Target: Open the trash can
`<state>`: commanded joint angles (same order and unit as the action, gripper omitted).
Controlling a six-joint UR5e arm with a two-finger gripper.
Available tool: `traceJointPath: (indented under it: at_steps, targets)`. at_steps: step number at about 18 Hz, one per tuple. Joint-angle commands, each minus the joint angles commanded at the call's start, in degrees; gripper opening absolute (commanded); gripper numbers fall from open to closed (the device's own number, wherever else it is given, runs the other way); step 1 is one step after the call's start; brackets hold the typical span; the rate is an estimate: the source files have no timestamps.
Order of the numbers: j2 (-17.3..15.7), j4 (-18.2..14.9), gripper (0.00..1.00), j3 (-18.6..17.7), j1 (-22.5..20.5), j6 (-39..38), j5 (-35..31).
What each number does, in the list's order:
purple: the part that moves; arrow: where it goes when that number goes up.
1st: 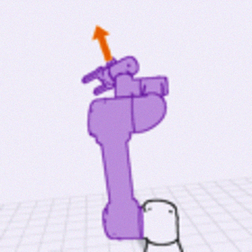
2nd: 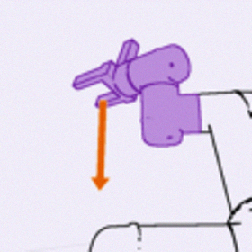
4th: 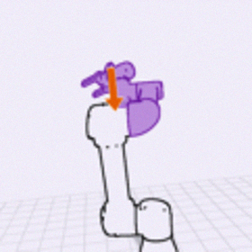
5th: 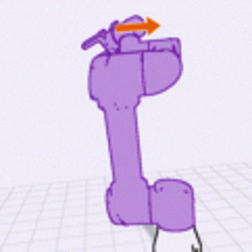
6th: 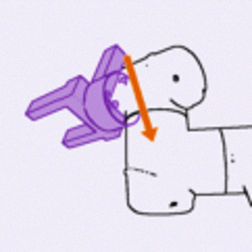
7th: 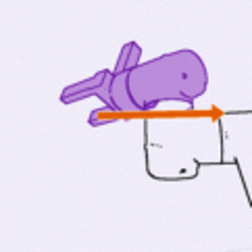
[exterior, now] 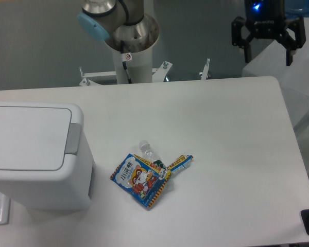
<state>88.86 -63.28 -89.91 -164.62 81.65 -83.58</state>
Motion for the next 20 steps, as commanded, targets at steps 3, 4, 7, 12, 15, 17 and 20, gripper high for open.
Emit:
traceJointPath:
  at_steps: [3, 4, 7, 12, 15, 17, 20]
  targets:
    - [0.00, 0.00, 1.00, -0.17, 0.00, -0.52, 0.26]
    - [-0.09, 0.09, 1.00, -0.26, 0.09, -0.70, 0.44]
    - [-0.35, 0.26, 1.00, -1.14, 1.05, -2.97, 0.61]
    - [0.52, 2.01, 1.00, -2.81, 4.04, -14.75, 3.42]
    - [2.11, 4.91, 1.00, -3.51, 6.58, -16.34, 3.52]
    - [2.63, 6.06, 1.00, -4.30, 7.55, -23.16, 3.69]
    - [4.21, 7.82, 1.00, -3.43, 11.15, -35.91, 5.35]
